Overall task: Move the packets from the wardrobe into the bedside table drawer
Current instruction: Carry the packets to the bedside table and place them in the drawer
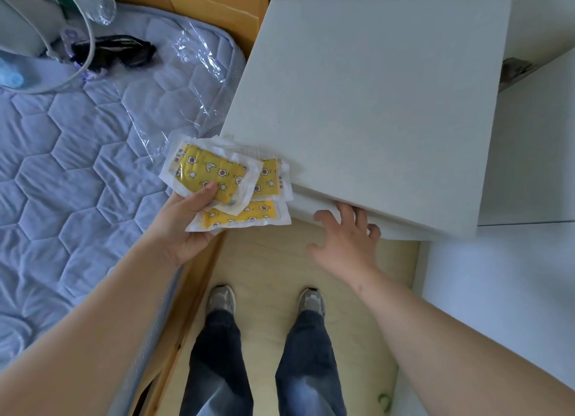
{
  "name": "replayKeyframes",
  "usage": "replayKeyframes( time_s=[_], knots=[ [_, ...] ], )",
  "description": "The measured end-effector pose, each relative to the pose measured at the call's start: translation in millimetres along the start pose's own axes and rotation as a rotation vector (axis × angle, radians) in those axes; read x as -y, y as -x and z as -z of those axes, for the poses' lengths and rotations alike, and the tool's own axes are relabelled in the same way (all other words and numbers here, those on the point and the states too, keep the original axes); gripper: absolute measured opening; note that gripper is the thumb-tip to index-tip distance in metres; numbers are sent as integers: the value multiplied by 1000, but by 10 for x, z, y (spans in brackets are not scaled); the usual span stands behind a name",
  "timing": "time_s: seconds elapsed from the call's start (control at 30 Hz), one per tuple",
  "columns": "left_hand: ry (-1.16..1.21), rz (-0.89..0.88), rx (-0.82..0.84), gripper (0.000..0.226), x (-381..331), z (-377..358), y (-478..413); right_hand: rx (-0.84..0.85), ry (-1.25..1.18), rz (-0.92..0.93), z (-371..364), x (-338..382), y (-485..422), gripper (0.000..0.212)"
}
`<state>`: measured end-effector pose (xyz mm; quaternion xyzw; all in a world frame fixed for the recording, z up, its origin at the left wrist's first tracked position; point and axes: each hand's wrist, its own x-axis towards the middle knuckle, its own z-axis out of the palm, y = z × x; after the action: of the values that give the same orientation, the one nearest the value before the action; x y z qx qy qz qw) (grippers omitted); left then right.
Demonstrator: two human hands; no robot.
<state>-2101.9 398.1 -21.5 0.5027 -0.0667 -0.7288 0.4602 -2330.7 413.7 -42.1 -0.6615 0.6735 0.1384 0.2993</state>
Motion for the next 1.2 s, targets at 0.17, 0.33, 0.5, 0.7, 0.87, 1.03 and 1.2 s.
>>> replayKeyframes(
  time_s=[0.17, 0.33, 0.5, 0.7, 0.87, 1.03, 1.2],
  knots=[
    [-25, -8, -9, 27, -133, -8, 88, 89, -43, 29, -52, 18, 220, 42],
    [-43, 21, 0, 23, -77, -57, 197, 155, -49, 66, -177, 12, 544, 38],
    [-61, 63, -4, 27, 3, -110, 311, 142, -163, 46, -263, -9, 720, 40],
    [-213, 174, 15, 21, 110, -104, 381, 324, -497, -167, -355, -118, 678, 48],
    [-442, 420, 108, 40, 284, -41, 343, 22, -1153, -428, -221, -216, 491, 31],
    [-643, 536, 191, 23, 443, -191, 237, 236, -1214, -116, -70, -161, 362, 59],
    [-710, 578, 254, 21, 508, -370, 146, 381, -1135, -113, -130, -105, 325, 49]
  ],
)
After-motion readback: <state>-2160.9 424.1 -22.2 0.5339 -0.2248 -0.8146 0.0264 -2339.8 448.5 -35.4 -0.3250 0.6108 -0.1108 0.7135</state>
